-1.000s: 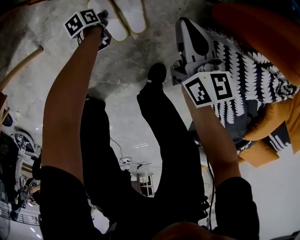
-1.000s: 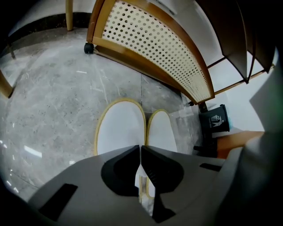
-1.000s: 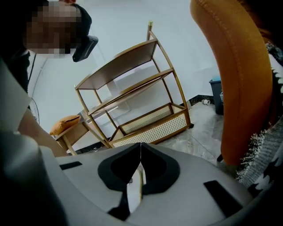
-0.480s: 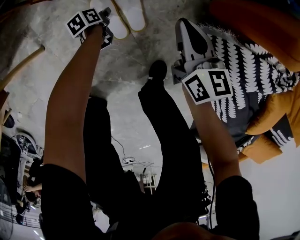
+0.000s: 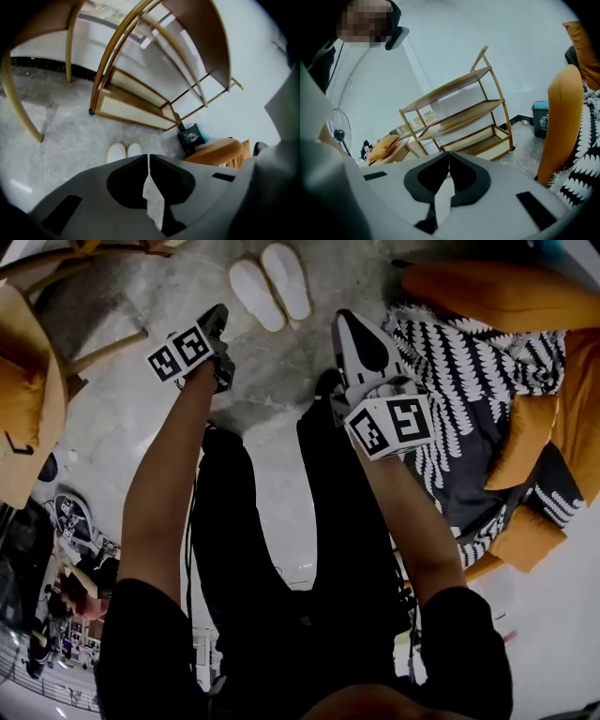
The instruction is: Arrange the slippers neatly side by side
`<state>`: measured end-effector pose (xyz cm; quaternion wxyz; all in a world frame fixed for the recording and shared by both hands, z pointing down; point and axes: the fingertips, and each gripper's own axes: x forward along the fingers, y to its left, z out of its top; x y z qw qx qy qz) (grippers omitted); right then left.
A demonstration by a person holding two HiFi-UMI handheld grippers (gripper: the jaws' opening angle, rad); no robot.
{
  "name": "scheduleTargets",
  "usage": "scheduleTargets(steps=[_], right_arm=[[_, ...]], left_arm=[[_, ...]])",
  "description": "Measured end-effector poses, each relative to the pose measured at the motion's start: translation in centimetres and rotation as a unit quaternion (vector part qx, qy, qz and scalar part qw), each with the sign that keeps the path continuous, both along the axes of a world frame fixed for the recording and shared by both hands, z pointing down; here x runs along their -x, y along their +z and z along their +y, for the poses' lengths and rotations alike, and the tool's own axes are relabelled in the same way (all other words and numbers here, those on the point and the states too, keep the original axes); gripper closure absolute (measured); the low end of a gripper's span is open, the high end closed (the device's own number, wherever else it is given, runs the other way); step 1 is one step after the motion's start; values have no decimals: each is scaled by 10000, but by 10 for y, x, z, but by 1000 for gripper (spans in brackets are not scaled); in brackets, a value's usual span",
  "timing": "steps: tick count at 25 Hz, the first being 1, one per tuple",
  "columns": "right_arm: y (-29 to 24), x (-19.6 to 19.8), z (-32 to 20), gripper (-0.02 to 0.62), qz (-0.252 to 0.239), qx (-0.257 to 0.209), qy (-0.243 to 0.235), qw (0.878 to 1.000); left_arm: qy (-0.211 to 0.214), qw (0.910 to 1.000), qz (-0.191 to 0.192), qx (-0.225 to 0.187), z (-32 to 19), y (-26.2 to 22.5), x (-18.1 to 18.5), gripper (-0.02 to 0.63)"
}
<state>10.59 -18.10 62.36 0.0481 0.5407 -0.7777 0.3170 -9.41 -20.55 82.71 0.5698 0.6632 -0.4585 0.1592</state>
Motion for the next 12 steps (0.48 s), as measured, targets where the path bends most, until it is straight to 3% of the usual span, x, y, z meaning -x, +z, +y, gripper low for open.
scheduleTargets(steps=[3, 6, 8, 12], right_arm=[[-46, 15, 7, 563, -10, -20, -110, 9999], [-101, 28, 11, 563, 7, -150, -265, 9995], [-141, 38, 6, 563, -56, -342, -458, 9983], [-226, 57, -12, 563, -191, -706, -907, 9932]], left_arm=[[21, 9963, 216, -837, -11, -100, -1, 586], [98, 9856, 250, -1669, -19, -205, -2, 591], [275, 9708, 198, -2376, -27, -279, -5, 591], [532, 9284, 162, -3674, -31, -425, -15, 591]])
